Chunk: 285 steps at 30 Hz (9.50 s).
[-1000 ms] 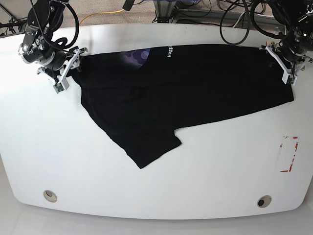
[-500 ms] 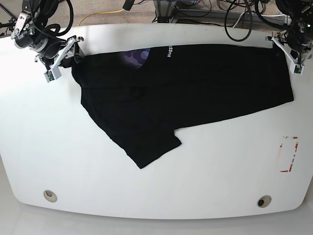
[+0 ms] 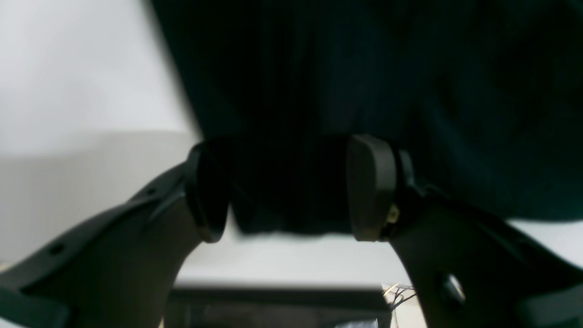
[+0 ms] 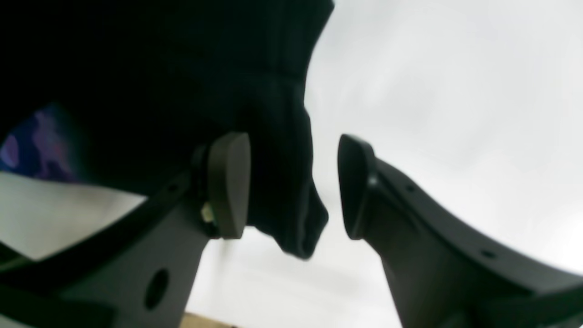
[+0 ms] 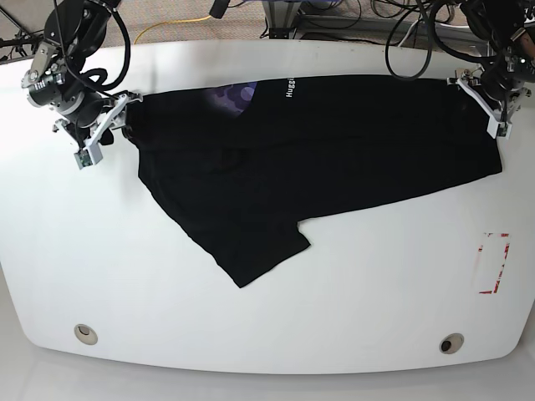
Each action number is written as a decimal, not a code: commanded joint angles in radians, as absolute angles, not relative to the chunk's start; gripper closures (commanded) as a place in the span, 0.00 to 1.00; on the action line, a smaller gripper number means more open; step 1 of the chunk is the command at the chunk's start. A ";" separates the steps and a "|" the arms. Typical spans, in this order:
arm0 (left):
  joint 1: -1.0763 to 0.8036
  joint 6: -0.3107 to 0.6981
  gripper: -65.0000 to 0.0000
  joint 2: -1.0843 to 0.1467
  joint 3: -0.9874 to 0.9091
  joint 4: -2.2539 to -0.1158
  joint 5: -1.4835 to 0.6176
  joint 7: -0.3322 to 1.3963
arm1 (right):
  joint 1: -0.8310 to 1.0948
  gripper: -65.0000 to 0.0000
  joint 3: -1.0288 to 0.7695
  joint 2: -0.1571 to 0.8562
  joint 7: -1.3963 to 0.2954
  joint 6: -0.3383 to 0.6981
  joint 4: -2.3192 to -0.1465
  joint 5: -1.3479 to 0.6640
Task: Fold the T-shirt properly
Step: 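Regrasp the shirt edge with both grippers beside the collar, then pull the grasped shirt edge taut with both grippers, then drag the held shirt edge apart and back with both grippers to flatten it, then adjust grips on the shirt edge with both grippers and release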
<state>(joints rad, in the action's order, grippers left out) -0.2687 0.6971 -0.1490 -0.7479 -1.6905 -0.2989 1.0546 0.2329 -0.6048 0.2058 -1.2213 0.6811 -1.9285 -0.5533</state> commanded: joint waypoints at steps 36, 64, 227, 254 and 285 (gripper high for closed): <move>-0.142 0.698 0.44 -0.243 -0.598 -1.658 -0.186 0.986 | -0.176 0.64 -0.410 0.228 -0.929 0.687 -1.267 -0.317; -0.119 0.698 0.43 -0.145 -0.596 -1.811 -0.186 1.040 | -0.105 0.51 -0.409 0.320 -0.986 0.698 -1.448 -0.410; -0.176 0.698 0.44 -0.255 -0.817 -1.753 -0.188 1.041 | 0.334 0.54 -0.464 0.200 -1.118 0.698 -2.014 -0.412; -0.131 0.698 0.44 -0.248 -0.918 -1.857 -0.366 1.043 | 0.400 0.55 -0.455 0.199 -1.119 0.698 -2.009 -0.820; -0.183 0.698 0.44 -0.220 -0.693 -1.721 -0.407 1.155 | 0.390 0.76 -0.455 0.205 -1.119 0.698 -1.939 -0.817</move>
<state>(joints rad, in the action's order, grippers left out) -0.2028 0.6971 -0.1993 -0.6891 -1.7306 -0.4149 1.1870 0.3962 -0.4507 0.1921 -1.1336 0.6971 -1.9629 -0.8009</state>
